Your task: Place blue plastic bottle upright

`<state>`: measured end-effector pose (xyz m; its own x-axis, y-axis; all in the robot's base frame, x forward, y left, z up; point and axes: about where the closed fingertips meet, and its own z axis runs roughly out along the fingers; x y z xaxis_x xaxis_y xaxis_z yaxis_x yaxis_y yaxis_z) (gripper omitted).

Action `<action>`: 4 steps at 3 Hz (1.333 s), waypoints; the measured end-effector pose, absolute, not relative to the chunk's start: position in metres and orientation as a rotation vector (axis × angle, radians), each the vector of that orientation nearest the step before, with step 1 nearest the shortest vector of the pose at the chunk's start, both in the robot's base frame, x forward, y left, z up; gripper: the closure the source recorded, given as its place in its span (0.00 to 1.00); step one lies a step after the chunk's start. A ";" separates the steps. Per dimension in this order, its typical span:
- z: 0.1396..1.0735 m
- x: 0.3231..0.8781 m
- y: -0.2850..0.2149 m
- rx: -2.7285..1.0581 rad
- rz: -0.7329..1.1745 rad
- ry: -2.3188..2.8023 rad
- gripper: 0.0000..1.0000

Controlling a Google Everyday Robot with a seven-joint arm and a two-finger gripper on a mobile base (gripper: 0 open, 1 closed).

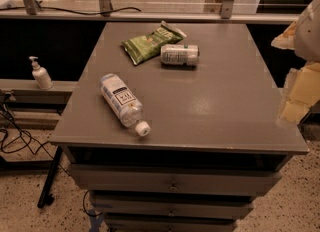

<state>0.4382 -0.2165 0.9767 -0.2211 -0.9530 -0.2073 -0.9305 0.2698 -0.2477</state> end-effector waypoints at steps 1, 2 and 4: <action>0.977 0.438 -0.217 -1.724 -0.100 2.230 0.00; 0.980 0.441 -0.203 -1.802 -0.069 2.127 0.00; 0.987 0.435 -0.081 -2.192 0.073 1.499 0.00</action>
Offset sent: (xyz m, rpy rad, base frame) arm 0.0081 0.0434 0.0072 0.0787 -0.0412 0.3127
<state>0.4351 -0.0806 0.9870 0.3986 -0.8648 -0.3054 -0.8902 -0.2848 -0.3554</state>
